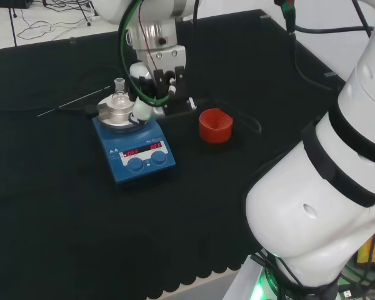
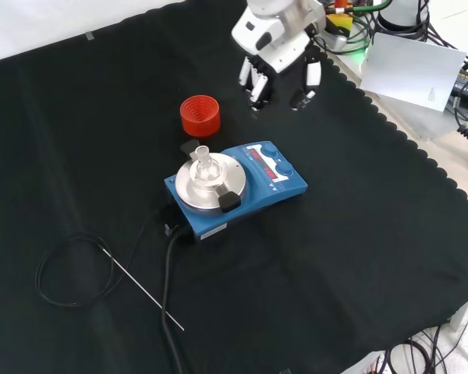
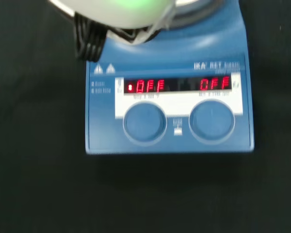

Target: Turn on the heater.

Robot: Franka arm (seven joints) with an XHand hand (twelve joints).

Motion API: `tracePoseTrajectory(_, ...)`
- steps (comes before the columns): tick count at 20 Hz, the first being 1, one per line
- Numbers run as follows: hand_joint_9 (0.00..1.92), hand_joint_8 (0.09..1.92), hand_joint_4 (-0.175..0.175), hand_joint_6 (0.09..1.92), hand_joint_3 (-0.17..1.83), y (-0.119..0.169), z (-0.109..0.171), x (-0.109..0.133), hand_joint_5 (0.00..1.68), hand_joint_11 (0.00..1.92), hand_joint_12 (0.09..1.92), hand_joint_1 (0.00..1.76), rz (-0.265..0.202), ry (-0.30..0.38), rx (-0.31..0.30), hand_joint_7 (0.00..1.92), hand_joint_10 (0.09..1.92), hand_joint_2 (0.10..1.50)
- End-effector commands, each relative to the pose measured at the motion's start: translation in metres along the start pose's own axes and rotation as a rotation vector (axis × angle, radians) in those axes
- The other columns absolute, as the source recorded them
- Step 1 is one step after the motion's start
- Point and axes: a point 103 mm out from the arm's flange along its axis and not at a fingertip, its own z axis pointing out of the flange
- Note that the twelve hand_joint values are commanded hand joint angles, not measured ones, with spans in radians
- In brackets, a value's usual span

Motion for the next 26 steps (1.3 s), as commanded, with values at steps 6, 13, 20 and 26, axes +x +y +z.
tracePoseTrajectory(6,1.46,1.45,-0.11,0.62,0.72,-0.022,0.058,0.01,0.45,1.35,0.96,1.08,0.007,-0.004,0.108,1.36,1.37,0.69)
tracePoseTrajectory(13,1.51,1.91,-0.078,0.62,0.76,-0.021,0.074,0.022,0.31,1.19,1.2,1.31,-0.001,-0.02,0.142,1.45,1.73,0.79)
tracePoseTrajectory(20,1.53,1.92,-0.055,0.6,0.87,-0.014,0.087,0.03,0.27,1.13,1.34,1.4,0.003,-0.044,0.229,1.49,1.77,0.77)
tracePoseTrajectory(26,1.54,1.92,-0.046,0.6,0.9,-0.009,0.094,0.027,0.28,1.13,1.35,1.41,0.015,-0.052,0.272,1.49,1.77,0.76)
